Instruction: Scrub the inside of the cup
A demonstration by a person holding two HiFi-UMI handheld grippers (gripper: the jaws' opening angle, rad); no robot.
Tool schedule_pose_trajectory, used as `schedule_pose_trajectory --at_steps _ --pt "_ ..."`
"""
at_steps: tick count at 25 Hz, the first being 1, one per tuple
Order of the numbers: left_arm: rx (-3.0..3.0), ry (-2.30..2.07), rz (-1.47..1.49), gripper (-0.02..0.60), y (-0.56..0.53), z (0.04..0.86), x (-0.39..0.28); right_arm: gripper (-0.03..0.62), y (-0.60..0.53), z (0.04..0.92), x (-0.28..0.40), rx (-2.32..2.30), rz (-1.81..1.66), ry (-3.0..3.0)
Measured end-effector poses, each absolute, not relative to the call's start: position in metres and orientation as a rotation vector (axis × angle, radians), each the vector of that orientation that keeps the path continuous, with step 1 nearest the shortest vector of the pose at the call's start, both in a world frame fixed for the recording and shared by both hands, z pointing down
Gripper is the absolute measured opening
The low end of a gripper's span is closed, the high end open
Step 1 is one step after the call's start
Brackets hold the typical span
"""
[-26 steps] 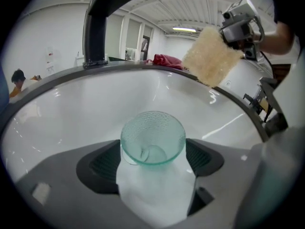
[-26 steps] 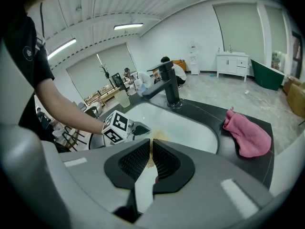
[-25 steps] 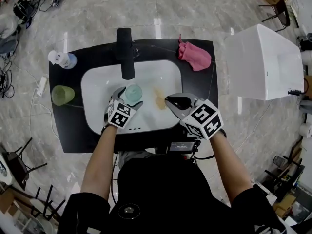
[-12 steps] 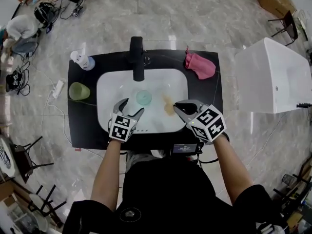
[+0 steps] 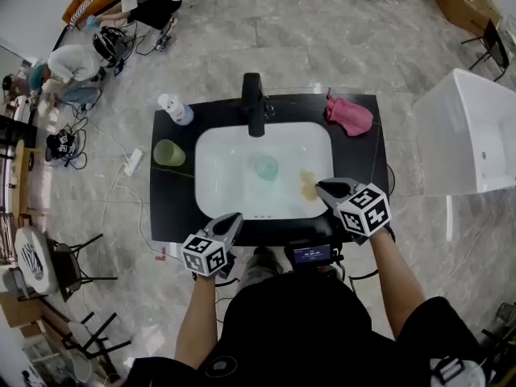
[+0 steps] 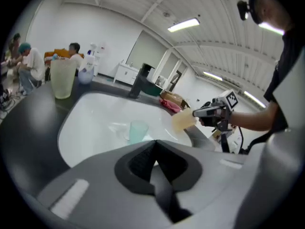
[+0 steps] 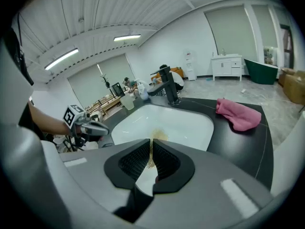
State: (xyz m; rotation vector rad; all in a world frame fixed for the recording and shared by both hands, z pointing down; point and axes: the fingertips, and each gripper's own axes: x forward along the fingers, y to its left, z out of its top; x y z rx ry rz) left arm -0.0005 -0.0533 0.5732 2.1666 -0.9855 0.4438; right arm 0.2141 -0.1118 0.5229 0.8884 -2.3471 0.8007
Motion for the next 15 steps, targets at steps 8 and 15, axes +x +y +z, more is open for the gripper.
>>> schedule_pose_trajectory --at_steps 8,15 --pt "2.16 -0.878 0.456 0.0 0.033 0.586 -0.007 0.029 -0.062 0.518 0.213 1.032 0.81 -2.322" --pt "2.199 -0.924 0.342 0.0 0.086 0.563 -0.023 0.028 0.005 0.49 0.174 1.071 0.752 -2.375"
